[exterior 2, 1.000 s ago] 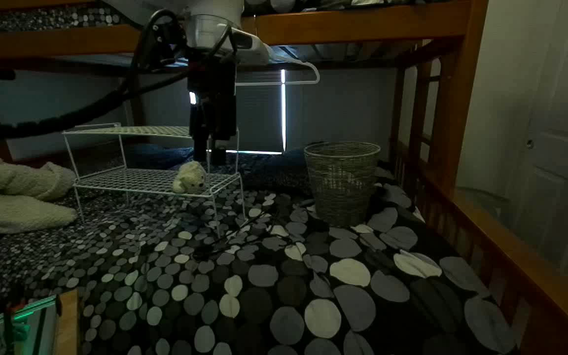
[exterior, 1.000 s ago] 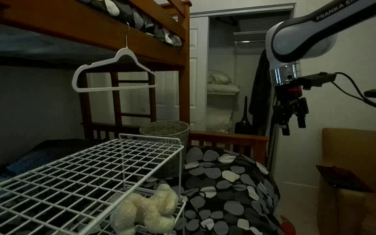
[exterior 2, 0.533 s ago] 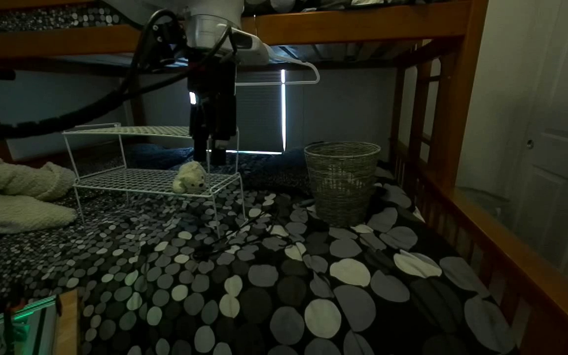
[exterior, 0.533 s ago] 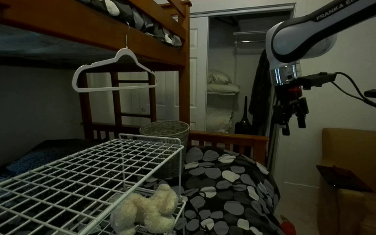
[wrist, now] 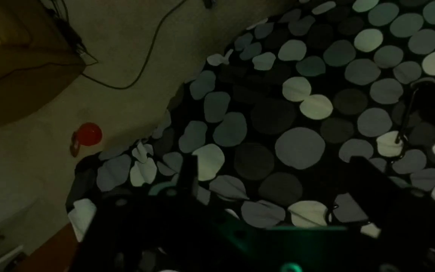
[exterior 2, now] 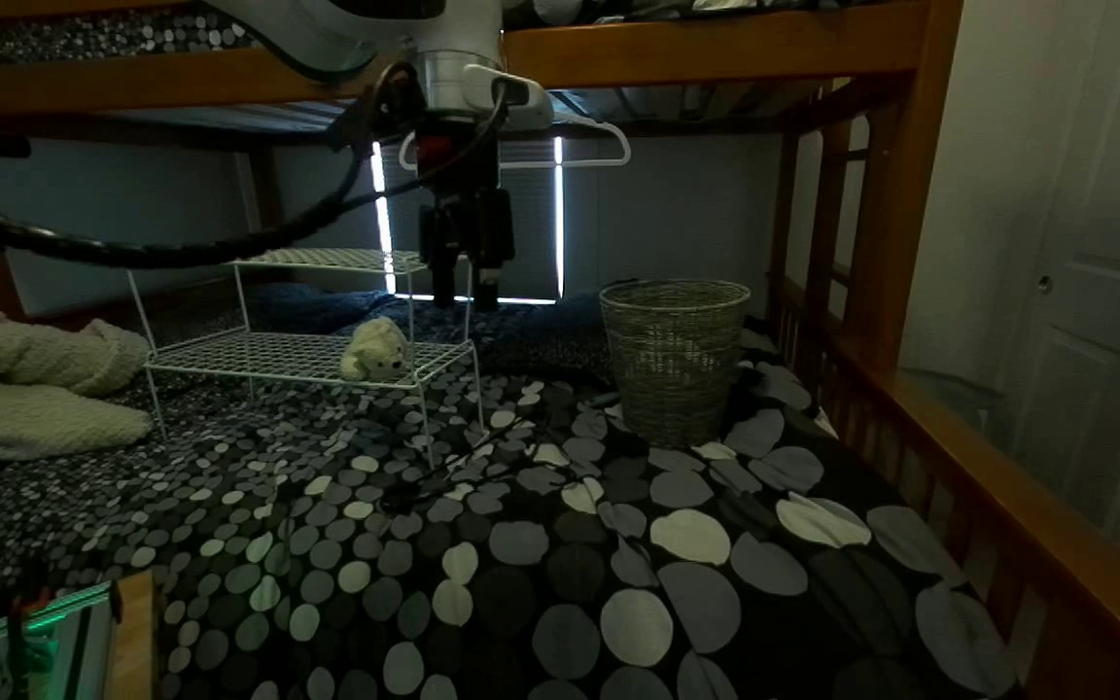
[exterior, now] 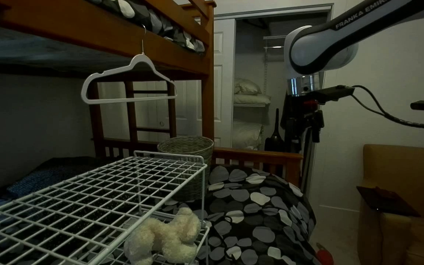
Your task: Pull the rolling brush backward on the bed
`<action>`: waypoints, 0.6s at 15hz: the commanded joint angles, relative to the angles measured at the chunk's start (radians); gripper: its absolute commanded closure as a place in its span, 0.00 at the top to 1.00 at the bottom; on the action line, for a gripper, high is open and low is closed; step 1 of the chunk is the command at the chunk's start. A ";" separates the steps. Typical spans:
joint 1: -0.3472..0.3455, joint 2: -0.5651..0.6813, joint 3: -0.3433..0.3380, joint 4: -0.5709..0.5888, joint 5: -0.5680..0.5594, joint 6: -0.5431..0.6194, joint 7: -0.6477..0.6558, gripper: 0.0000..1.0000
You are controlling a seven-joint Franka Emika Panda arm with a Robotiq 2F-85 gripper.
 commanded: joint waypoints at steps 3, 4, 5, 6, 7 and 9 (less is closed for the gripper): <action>0.078 0.210 0.064 0.185 0.062 -0.007 0.075 1.00; 0.089 0.247 0.079 0.217 0.062 0.001 0.105 1.00; 0.098 0.290 0.091 0.252 0.059 0.018 0.144 1.00; 0.107 0.326 0.097 0.288 0.072 0.013 0.167 1.00; 0.117 0.363 0.107 0.319 0.064 0.027 0.227 1.00; 0.139 0.436 0.117 0.382 0.050 0.060 0.340 1.00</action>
